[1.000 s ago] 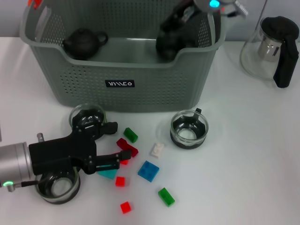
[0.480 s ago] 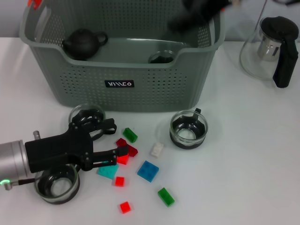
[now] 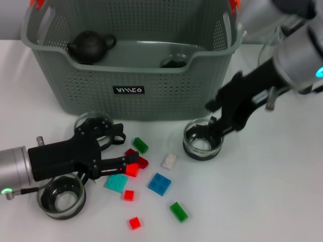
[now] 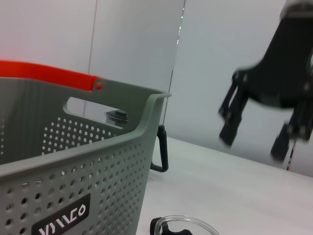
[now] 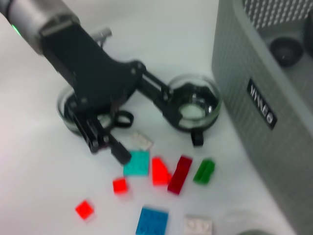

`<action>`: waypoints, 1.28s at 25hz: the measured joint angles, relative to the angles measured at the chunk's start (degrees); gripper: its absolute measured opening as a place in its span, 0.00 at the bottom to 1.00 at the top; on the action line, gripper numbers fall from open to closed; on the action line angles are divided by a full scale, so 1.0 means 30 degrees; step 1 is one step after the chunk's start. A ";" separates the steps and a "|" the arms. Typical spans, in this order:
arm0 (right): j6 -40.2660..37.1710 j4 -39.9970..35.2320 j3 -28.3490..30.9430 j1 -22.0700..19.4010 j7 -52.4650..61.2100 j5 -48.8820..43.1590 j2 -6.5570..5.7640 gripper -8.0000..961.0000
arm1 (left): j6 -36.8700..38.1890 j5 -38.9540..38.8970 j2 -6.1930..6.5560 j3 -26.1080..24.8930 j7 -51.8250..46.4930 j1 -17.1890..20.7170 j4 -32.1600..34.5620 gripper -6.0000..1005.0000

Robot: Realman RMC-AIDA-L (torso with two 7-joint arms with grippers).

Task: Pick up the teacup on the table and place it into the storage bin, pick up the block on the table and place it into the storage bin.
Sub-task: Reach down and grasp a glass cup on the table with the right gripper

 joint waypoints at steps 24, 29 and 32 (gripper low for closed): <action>0.7171 0.9773 -0.4995 0.2140 -0.0716 -0.1275 0.0069 0.67 | -0.0250 -0.0106 -0.0036 0.0001 0.0000 0.0039 -0.0010 0.84; 0.7717 1.0244 -0.5526 0.2174 -0.0744 -0.1191 0.0096 0.67 | -0.0263 -0.0137 -0.0030 0.0000 -0.0001 0.0079 -0.0009 0.84; 0.7911 1.0252 -0.6104 0.2084 -0.0752 -0.1182 0.0118 0.67 | -0.0266 -0.0142 -0.0030 0.0000 0.0000 0.0091 -0.0009 0.84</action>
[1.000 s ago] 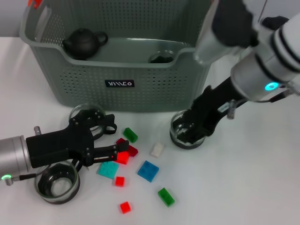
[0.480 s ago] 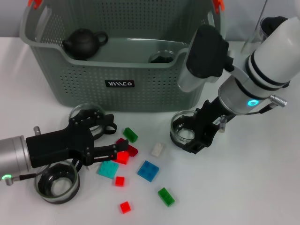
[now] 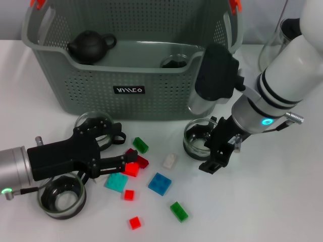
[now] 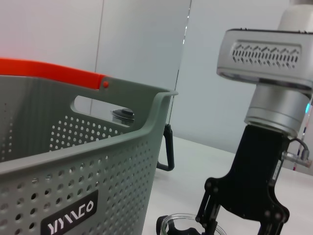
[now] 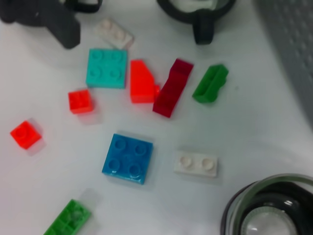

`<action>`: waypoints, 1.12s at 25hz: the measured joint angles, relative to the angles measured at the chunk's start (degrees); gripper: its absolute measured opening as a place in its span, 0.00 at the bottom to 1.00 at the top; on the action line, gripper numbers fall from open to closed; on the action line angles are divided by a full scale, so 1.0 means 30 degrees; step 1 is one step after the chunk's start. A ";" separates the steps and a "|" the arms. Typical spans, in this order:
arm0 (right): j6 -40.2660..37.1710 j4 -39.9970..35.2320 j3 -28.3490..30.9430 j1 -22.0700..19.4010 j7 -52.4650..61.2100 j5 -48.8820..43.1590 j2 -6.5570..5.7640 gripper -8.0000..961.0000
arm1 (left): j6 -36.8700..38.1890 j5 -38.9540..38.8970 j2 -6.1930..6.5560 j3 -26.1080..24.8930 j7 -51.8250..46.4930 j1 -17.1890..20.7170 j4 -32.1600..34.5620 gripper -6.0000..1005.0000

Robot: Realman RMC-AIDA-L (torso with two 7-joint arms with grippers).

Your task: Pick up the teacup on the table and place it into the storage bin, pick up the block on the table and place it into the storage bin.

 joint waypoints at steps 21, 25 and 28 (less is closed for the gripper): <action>0.0080 0.0097 -0.0404 -0.0037 0.0275 0.0016 -0.0019 0.28 | 0.0001 -0.0005 -0.0030 0.0000 0.0000 0.0080 0.0001 0.84; -0.0578 -0.0322 0.0068 -0.0080 0.0282 0.0030 -0.0047 0.15 | 0.0002 -0.0005 -0.0029 0.0001 0.0000 0.0096 0.0000 0.84; -0.1722 -0.1154 0.1053 -0.0134 0.0287 0.0033 -0.0064 0.10 | 0.0003 -0.0005 -0.0029 0.0000 0.0000 0.0115 0.0000 0.84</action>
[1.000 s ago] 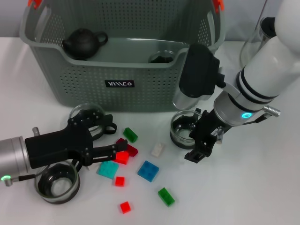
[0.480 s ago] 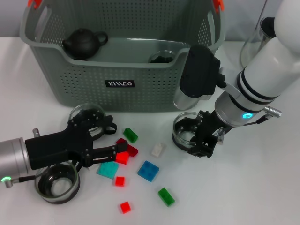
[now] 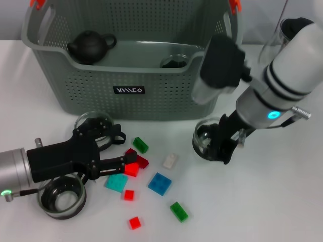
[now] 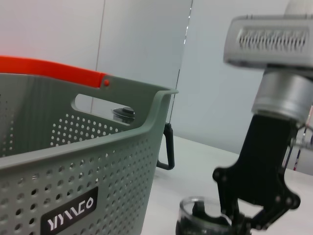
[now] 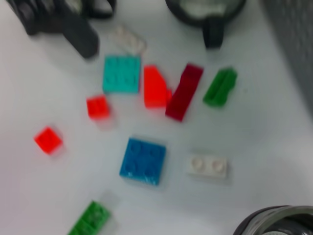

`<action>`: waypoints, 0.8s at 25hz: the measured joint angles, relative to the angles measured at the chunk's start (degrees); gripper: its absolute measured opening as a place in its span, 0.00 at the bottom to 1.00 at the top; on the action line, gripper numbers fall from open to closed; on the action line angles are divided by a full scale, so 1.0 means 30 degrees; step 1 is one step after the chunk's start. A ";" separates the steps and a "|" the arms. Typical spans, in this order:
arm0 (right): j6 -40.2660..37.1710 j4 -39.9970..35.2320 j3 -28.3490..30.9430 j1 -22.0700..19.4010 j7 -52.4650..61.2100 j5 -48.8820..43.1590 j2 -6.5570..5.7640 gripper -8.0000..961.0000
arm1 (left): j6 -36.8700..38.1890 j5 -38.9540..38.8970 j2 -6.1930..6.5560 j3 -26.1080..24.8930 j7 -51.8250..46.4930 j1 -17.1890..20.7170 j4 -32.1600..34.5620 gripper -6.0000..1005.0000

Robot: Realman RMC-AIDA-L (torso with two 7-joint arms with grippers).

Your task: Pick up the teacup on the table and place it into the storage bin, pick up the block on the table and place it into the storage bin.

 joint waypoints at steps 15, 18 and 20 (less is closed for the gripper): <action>-0.7269 -0.8961 1.1352 0.0405 0.0382 0.6906 -0.0177 0.06 | -0.0001 -0.0029 0.0028 -0.0001 0.0000 -0.0128 0.0001 0.84; -0.4378 -0.8568 1.1106 0.0552 0.0407 0.6912 -0.0189 0.06 | -0.0001 -0.0031 -0.0003 0.0000 0.0000 -0.0165 0.0000 0.84; -0.2499 -0.7764 1.0554 0.0990 0.0588 0.6136 -0.0231 0.06 | -0.0013 -0.0030 -0.0005 -0.0002 -0.0001 -0.0181 0.0001 0.84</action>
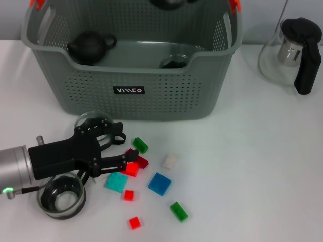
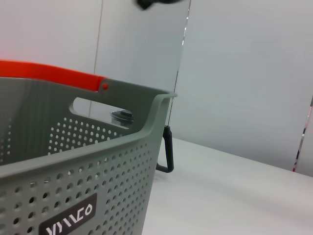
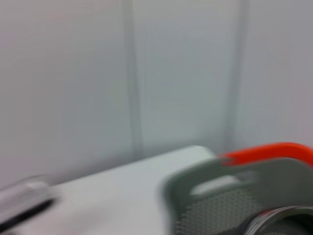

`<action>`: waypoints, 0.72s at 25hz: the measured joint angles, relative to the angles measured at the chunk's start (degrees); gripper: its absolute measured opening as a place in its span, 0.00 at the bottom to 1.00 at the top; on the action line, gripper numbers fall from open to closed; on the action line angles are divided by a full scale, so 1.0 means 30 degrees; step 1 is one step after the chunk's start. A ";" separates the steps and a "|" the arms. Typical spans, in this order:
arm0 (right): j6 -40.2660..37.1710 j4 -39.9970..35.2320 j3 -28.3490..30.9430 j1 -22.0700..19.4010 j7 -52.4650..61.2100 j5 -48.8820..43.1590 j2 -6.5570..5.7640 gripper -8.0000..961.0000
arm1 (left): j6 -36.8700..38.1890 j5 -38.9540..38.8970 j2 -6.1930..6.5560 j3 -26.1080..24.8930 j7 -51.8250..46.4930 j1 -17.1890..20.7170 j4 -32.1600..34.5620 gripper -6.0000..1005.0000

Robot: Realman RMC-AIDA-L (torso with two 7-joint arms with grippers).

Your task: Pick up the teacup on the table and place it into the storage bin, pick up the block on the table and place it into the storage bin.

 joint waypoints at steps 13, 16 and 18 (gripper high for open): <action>1.0725 1.3185 -0.2445 0.7485 0.1095 -0.9062 0.0162 0.06 | -0.0389 -0.0060 -0.0154 0.0002 0.0000 -0.0041 0.0000 0.84; 1.1933 1.4843 -0.3598 0.8165 0.1096 -0.9759 0.0210 0.06 | -0.0399 -0.0059 -0.0169 0.0003 0.0001 0.0051 -0.0002 0.84; 1.2594 1.5564 -0.4502 0.8295 0.1042 -0.9860 0.0241 0.06 | -0.0412 -0.0060 -0.0182 0.0002 0.0000 0.0087 -0.0002 0.84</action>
